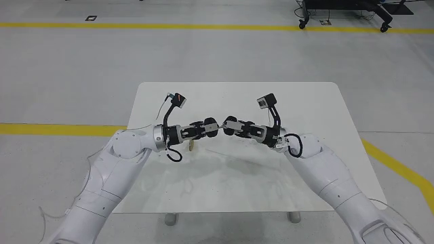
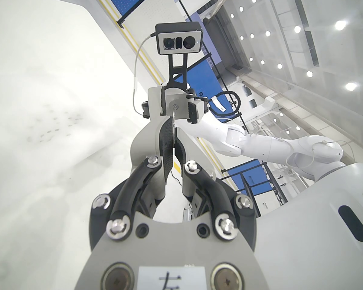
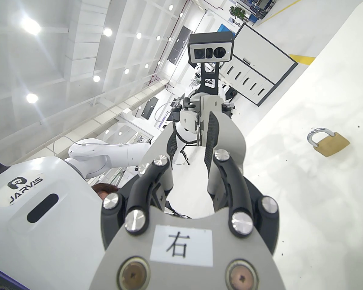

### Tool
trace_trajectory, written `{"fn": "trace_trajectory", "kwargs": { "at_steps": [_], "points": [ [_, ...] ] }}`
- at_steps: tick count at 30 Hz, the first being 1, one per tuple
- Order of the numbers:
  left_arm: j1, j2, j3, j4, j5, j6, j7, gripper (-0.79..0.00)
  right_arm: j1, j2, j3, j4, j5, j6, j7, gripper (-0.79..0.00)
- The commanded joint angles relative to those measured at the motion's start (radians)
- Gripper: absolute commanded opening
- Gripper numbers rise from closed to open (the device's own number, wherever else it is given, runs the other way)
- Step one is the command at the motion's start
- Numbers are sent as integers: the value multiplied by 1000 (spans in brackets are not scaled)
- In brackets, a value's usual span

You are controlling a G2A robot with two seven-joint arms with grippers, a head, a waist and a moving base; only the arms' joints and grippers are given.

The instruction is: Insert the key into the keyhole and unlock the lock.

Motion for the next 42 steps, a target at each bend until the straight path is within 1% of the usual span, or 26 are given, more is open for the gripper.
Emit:
{"fn": "trace_trajectory", "kwargs": {
  "at_steps": [1, 6, 8, 9, 10, 13, 29, 30, 31, 35, 38, 42],
  "points": [
    [0, 0, 0, 0, 0, 0, -1, -785, -3, 1, 6, -1, -4, 3, -1, -603],
    [0, 0, 3, 0, -1, 5, -9, -785, -10, 0, 11, -5, -13, 10, -2, -680],
    [-2, 0, 5, 0, 0, 6, -10, -785, -11, -2, 11, -8, -17, 15, -1, -720],
    [-2, 0, 6, 1, 1, 7, -11, -785, -11, -3, 8, -11, -13, 19, 4, -757],
    [-3, 0, 6, 1, 1, 8, -11, -785, -11, -4, 7, -12, -5, 22, 9, -770],
    [-4, 0, 7, 2, 2, 9, -14, -785, -8, -6, 6, -7, -6, 25, 12, -785],
    [0, 1, -4, 5, -6, 16, 13, -785, -13, -10, 17, 2, -24, 34, 40, -785],
    [-1, 1, -6, 5, 6, 16, 19, -453, -14, -11, 18, 1, -24, 34, 41, -785],
    [-2, 2, -8, 4, 32, 16, 31, 0, -15, -11, 19, 1, -23, 34, 42, -785],
    [6, 3, -17, -9, 54, 19, 69, 0, -17, -11, 28, -1, -17, 20, 51, -785],
    [15, 10, -52, -10, 35, 12, 78, 0, -34, -4, 59, 3, -14, -36, 60, -785],
    [38, 22, -97, -31, 32, 6, 63, 0, -81, 19, 149, 10, -28, -122, 35, -785]
  ]
}}
